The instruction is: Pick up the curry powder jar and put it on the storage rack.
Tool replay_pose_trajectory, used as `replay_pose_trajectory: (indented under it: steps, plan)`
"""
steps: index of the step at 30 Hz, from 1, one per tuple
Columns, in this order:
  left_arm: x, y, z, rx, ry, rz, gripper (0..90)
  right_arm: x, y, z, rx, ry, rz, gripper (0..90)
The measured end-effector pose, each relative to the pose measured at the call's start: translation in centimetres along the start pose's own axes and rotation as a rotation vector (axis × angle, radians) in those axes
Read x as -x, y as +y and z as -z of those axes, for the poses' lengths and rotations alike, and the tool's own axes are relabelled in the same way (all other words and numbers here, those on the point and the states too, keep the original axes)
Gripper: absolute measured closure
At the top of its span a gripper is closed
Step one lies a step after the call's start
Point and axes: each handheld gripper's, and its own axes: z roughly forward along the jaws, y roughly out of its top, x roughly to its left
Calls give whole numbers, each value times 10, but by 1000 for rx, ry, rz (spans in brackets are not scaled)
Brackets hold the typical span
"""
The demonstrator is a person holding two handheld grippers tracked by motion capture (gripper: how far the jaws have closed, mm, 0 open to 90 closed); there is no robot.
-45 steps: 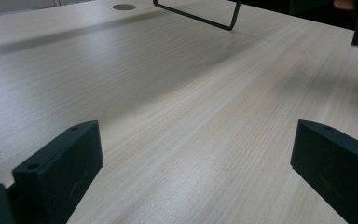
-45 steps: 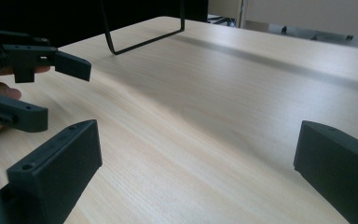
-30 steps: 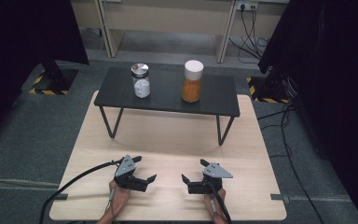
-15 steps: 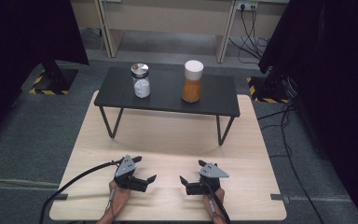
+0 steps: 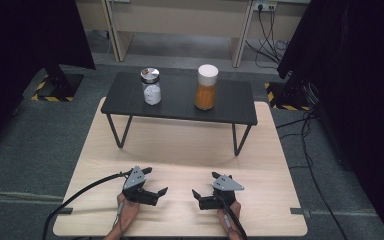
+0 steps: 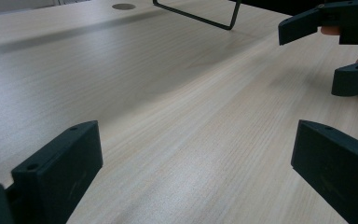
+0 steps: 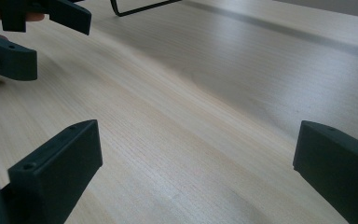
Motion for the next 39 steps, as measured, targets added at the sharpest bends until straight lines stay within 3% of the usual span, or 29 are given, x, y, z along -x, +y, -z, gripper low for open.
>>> replay_pose_trajectory:
  steps: [39]
  plan:
    - [0,0,0,1,2,-2,10,2,0,0,3,10,-4,10]
